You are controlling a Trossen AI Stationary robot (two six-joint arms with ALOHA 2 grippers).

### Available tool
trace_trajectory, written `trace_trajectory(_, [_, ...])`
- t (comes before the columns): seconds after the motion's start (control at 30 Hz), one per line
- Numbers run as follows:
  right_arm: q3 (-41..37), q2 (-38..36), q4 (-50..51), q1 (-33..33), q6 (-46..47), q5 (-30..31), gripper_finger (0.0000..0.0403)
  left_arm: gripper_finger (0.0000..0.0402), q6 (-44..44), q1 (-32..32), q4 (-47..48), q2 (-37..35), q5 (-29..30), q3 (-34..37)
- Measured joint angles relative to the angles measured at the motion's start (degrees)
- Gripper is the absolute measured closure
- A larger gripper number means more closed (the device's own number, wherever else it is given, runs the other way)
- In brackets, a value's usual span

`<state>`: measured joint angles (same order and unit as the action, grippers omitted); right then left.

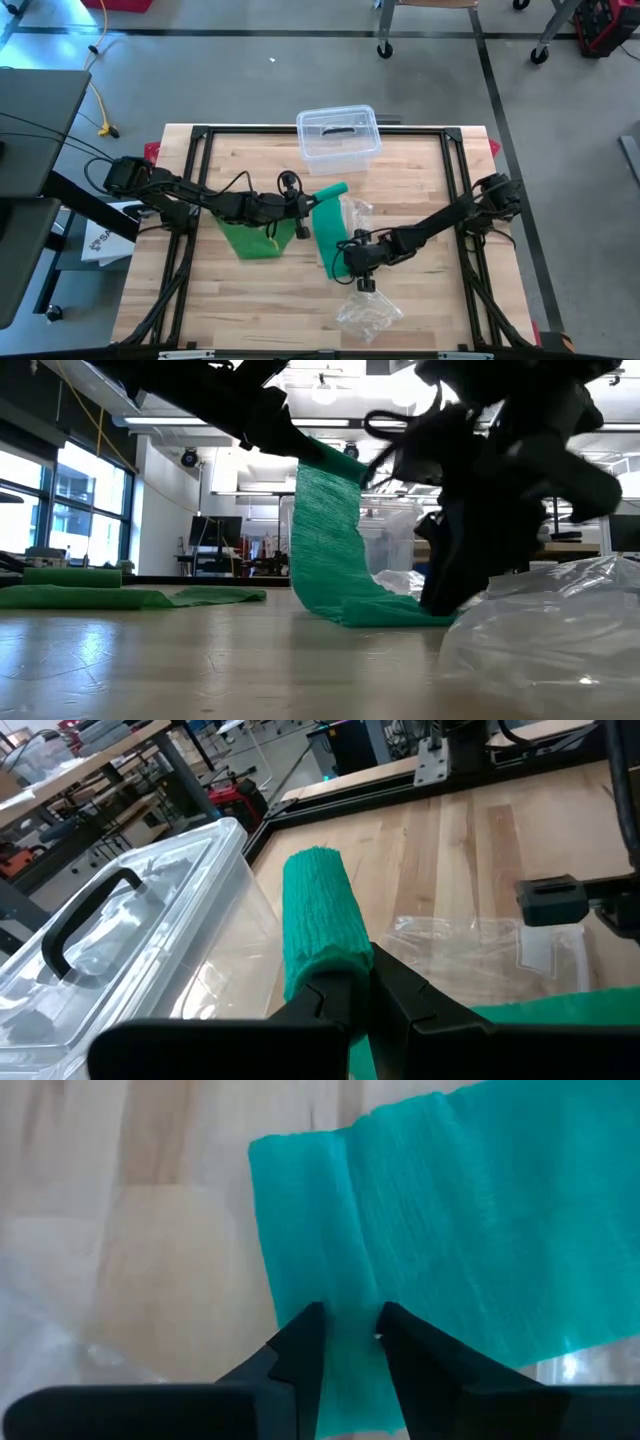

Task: Roll bandage
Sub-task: Roll the blue bandage

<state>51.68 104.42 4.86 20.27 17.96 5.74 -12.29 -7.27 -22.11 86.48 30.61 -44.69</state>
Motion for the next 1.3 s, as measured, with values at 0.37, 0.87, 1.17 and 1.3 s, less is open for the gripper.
trace_trajectory(0.37, [0.0, -0.24, 0.05, 1.36, -2.24, 1.45, 0.0394, 0.0394, 0.12, -0.02, 0.19, 0.0, -0.02, 0.0])
trace_trajectory(0.87, [7.0, -19.17, 11.47, 17.78, 1.12, 21.38, 0.0402, 0.0394, 2.8, -0.18, 7.78, 0.0, -0.47, 0.0])
trace_trajectory(1.17, [20.02, -20.64, 19.98, 24.17, -3.44, 32.23, 0.0403, 0.0394, 9.0, -2.28, 10.7, 1.37, -13.99, 0.0])
trace_trajectory(1.3, [20.22, -19.33, 20.1, 23.79, -2.55, 28.79, 0.0403, 0.0394, 13.58, -4.85, 7.8, 6.11, -15.21, 0.0])
